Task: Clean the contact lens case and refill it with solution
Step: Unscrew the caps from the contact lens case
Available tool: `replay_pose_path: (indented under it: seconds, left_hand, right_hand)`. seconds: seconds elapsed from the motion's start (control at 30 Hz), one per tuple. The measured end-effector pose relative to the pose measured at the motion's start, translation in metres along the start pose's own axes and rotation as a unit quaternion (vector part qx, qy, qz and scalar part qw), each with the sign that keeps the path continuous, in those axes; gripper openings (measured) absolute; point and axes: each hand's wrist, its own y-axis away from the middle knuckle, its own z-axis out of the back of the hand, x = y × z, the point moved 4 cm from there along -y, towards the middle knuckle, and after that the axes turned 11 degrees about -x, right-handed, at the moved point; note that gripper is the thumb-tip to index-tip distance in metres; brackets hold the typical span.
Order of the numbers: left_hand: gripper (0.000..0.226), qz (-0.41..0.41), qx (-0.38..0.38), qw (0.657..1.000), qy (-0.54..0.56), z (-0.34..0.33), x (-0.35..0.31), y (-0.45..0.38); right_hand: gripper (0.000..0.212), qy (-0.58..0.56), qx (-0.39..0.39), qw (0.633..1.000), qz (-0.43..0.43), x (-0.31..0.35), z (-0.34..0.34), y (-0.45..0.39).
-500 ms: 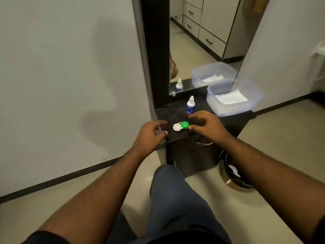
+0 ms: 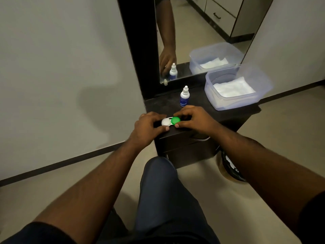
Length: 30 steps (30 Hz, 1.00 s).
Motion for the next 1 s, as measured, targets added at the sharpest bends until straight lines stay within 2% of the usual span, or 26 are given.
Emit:
replay_pose_path:
  seconds: [0.1, 0.37, 0.5, 0.67, 0.8, 1.0]
  left_hand:
    - [0.041, -0.006, -0.009, 1.0, 0.027, -0.001, 0.002, -0.003]
    - [0.039, -0.078, -0.029, 0.994, -0.066, -0.007, 0.002, -0.004]
    - [0.042, -0.088, -0.059, 0.992, -0.069, -0.01, -0.002, -0.003]
    - [0.042, -0.054, -0.115, 0.992, -0.002, -0.008, -0.003, 0.002]
    - [0.06, -0.014, -0.128, 0.988, 0.082, -0.011, 0.001, 0.015]
    - [0.032, -0.016, -0.177, 0.978, 0.113, -0.008, 0.004, 0.026]
  right_hand:
    - [0.04, -0.005, -0.011, 1.0, 0.018, -0.002, -0.002, 0.0]
    - [0.036, -0.012, -0.021, 0.999, 0.043, -0.003, -0.006, -0.001]
    - [0.036, -0.013, -0.023, 0.999, 0.047, -0.003, -0.007, 0.0]
    - [0.037, -0.029, -0.014, 0.999, 0.036, -0.005, -0.005, -0.002]
    - [0.038, -0.036, -0.008, 0.999, 0.021, -0.008, -0.004, -0.003]
    - [0.039, -0.043, 0.001, 0.999, 0.014, -0.008, -0.004, -0.003]
